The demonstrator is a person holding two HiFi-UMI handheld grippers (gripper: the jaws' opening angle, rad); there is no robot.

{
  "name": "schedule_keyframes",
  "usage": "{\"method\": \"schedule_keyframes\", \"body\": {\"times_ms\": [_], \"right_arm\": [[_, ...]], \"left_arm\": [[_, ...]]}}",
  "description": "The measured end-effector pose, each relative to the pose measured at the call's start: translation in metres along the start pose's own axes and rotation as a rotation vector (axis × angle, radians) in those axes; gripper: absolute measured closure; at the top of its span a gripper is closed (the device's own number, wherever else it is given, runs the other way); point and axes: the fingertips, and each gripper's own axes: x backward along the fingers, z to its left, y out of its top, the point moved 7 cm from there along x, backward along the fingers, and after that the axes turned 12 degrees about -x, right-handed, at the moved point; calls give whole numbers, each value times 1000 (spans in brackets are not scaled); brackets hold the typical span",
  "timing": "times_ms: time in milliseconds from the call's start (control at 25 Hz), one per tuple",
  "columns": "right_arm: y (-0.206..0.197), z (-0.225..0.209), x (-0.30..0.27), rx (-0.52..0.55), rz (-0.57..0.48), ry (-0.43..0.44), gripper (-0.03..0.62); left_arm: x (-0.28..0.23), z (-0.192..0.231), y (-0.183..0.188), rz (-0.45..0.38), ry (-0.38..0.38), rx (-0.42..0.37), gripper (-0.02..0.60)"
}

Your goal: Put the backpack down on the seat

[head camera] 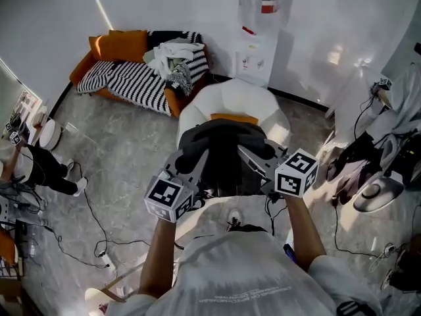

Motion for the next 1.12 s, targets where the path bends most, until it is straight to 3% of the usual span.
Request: {"method": "schedule_keyframes", "body": {"times_ms": [280,760,1120], "right_arm": [[22,-31,-11,-37,26,47,562],[42,-86,-43,-20,77,40,562],[36,-121,-69,-124,54,12,562]], "left_arm": [[-27,16,4,9,30,15,535],[-76,51,-17,25,44,75,535],[-105,74,-47,43,24,100,535]]}}
